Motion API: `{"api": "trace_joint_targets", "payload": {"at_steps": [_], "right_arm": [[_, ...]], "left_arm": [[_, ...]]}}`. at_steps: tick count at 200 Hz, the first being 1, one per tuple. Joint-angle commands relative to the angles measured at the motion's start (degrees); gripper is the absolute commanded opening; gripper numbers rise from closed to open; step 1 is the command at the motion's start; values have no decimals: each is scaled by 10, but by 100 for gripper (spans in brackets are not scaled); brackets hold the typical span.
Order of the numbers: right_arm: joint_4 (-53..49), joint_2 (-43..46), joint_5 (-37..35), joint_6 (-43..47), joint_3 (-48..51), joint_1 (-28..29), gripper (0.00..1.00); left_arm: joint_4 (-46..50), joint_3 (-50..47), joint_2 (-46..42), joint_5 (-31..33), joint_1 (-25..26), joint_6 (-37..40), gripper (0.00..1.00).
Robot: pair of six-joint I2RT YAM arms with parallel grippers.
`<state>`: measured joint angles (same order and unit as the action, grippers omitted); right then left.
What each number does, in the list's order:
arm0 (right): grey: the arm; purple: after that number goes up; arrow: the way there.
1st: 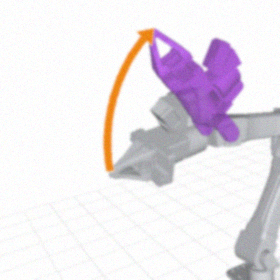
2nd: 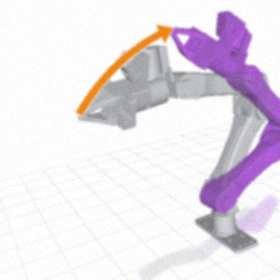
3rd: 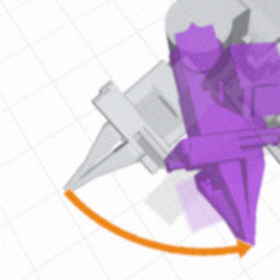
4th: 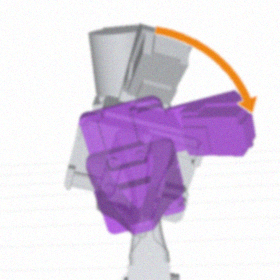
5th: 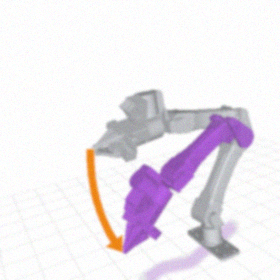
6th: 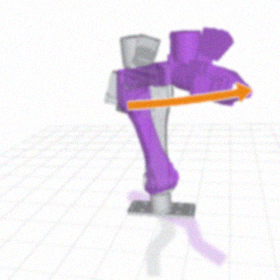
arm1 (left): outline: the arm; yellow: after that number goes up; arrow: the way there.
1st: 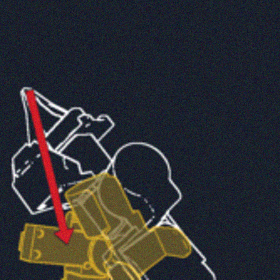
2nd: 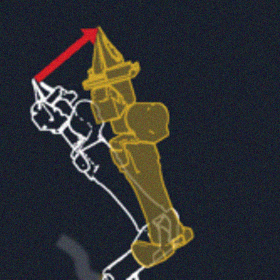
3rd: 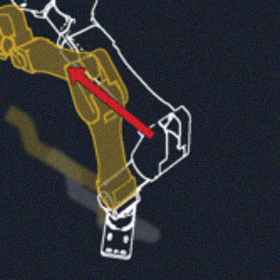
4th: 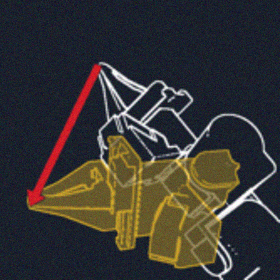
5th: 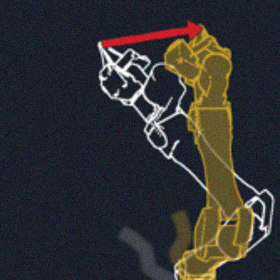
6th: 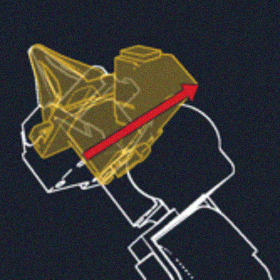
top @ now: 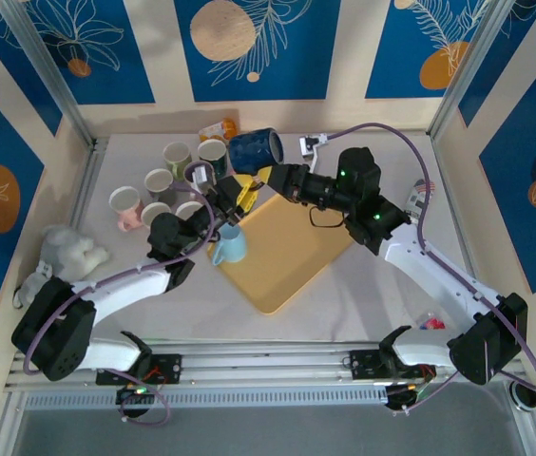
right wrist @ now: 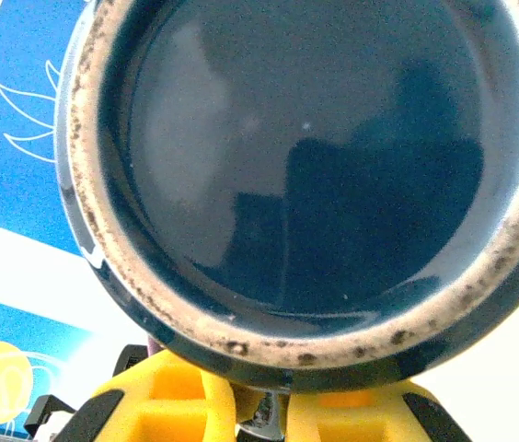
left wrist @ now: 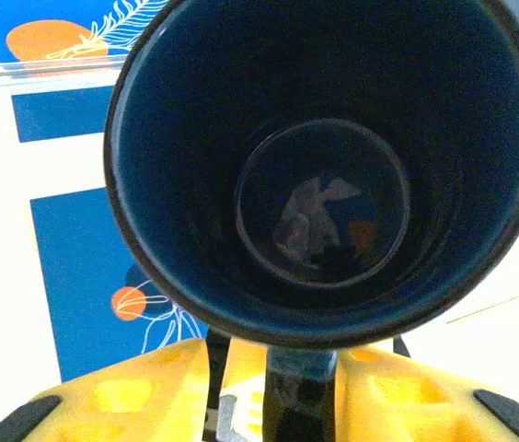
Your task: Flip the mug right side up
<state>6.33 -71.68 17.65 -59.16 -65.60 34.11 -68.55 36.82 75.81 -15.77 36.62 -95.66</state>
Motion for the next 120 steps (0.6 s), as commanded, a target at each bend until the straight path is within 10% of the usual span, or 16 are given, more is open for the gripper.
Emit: {"api": "trace_joint_targets", "payload": {"at_steps": [1,70,100,120], "right_arm": [[59,20,12,-5,9,10,0],[25,31,-7,1,20,13,0],[-37,46,-49,28,20,14,47],[-73,59,-78,48,21,14,60]], "left_arm": [[-47,9,-13,35,6,7,35],[-28,19,-20,34,6,15,6],[14,18,-47,36,6,49,0],[34,20,-63,35,6,74,0]]}}
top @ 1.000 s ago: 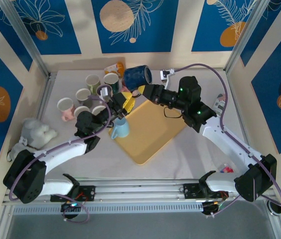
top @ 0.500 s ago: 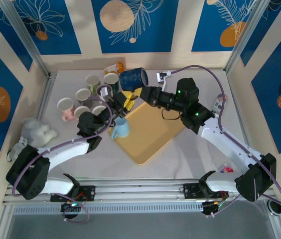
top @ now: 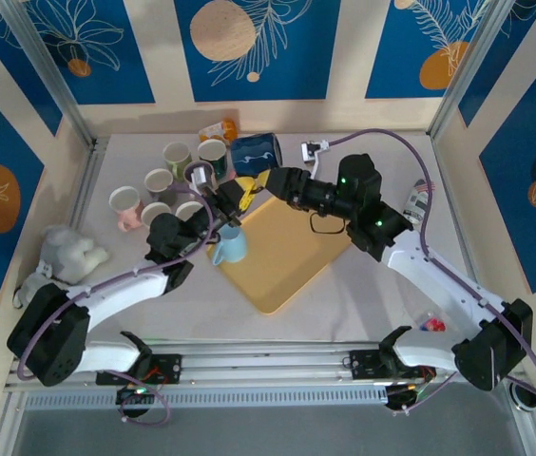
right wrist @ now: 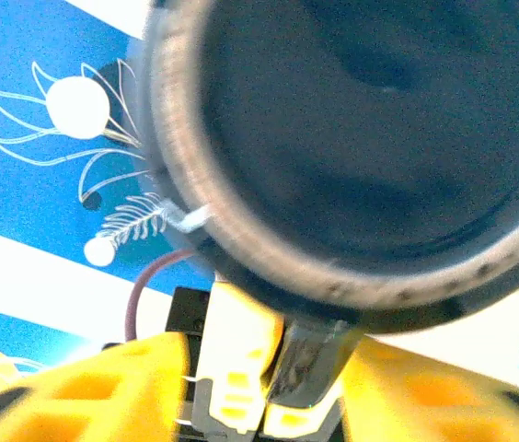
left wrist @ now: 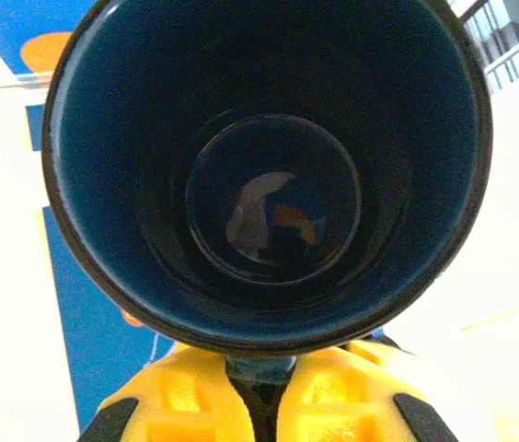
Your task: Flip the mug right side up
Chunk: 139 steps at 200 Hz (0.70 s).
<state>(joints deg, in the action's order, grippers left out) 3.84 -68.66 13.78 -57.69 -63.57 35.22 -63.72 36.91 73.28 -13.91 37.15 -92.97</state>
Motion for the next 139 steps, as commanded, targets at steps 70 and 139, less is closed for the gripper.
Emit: {"api": "trace_joint_targets", "payload": {"at_steps": [70,139], "right_arm": [[-256,68,-178,143,-32,3,64],[-379,27,-236,204,-76,13,60]], "left_arm": [[254,38,-134,3,-2,203,0],[759,147,-254,145,-2,446,0]]}}
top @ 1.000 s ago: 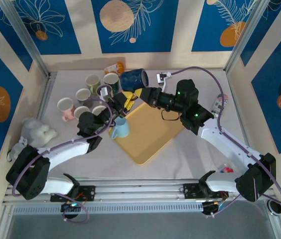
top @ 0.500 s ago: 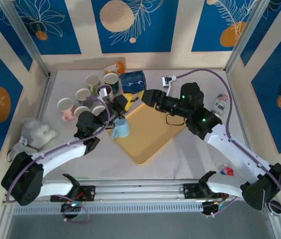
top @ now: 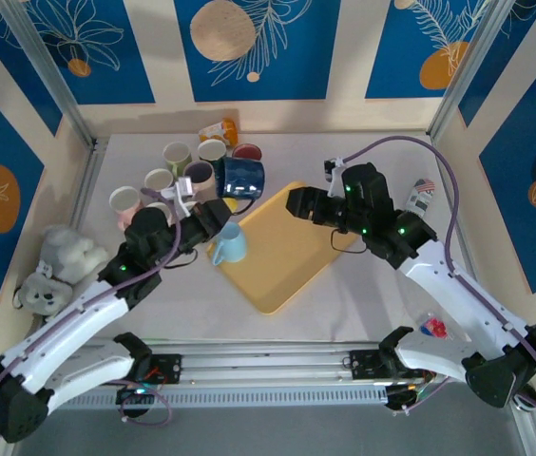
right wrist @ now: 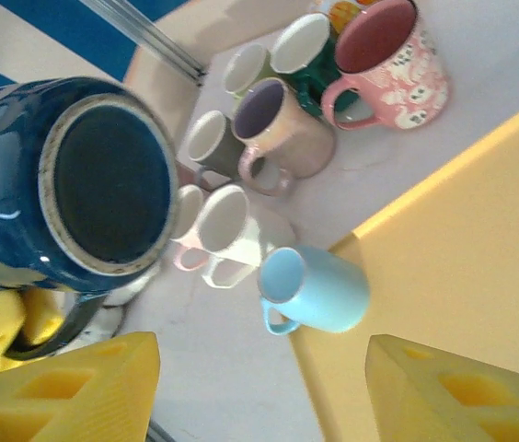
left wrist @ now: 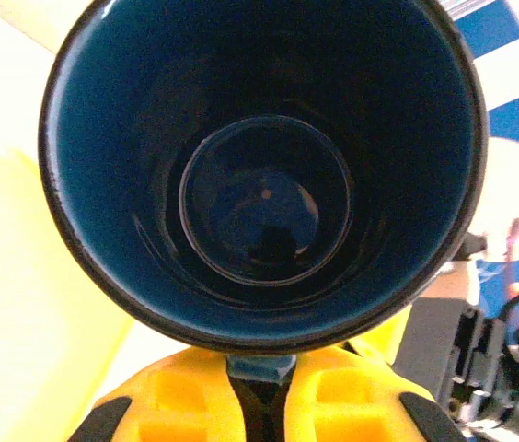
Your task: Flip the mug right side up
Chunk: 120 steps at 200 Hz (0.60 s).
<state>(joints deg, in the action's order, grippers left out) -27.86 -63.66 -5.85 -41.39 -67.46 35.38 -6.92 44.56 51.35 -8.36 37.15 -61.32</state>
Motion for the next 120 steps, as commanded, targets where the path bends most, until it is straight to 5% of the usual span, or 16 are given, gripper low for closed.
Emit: {"api": "trace_joint_targets", "payload": {"at_steps": [1,70,120], "right_arm": [[-64,-24,-41,42,-38,12,60],[-163,-135,-55,93,-142,70,60],[-201,-192,-31,88,-193,87,60]], "left_arm": [[199,73,-35,93,-2,132,0],[457,141,-49,312,-2,258,0],[600,162,-52,473,-3,269,0]]}}
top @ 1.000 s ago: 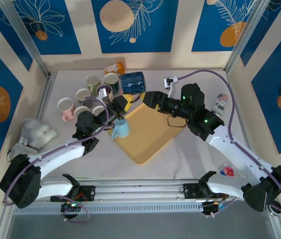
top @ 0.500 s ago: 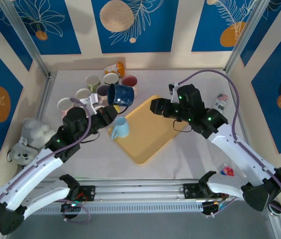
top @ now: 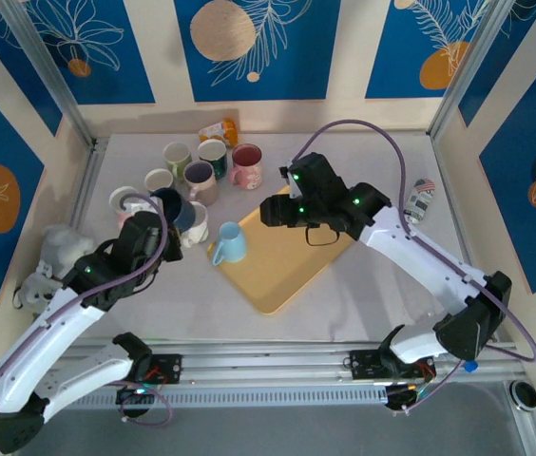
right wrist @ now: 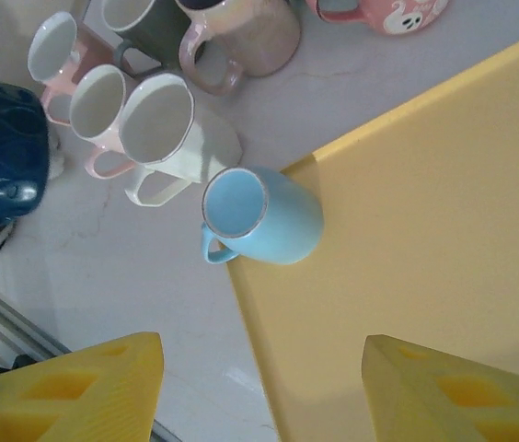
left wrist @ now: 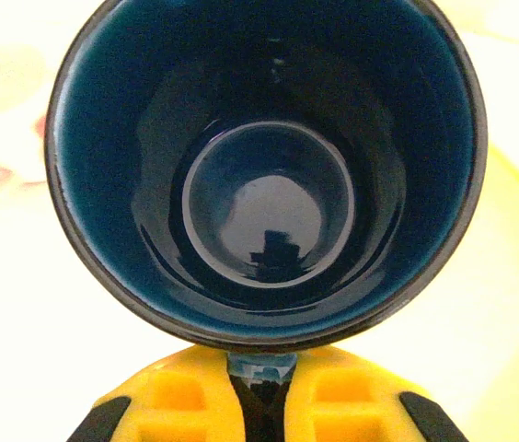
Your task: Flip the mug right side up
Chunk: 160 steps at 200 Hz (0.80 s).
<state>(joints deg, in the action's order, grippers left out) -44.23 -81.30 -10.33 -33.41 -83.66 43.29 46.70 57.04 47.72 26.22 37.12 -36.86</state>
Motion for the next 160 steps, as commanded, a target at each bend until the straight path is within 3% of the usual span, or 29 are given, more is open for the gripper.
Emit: {"api": "trace_joint_targets", "payload": {"at_steps": [1,19,49,116,160], "right_arm": [[-38,-16,14,8,-32,8,60],[-46,-25,19,-1,-40,11,60],[-57,-36,26,-14,-51,11,60],[-80,-58,36,-17,-84,10,59],[-81,-59,38,-17,-81,6,59]], "left_arm": [[67,37,-16,129,-3,24,0],[102,34,-21,173,-6,15,0],[112,10,-21,187,-35,11,0],[7,-75,8,11,-255,57,0],[-63,-134,30,-58,-308,46,0]]}}
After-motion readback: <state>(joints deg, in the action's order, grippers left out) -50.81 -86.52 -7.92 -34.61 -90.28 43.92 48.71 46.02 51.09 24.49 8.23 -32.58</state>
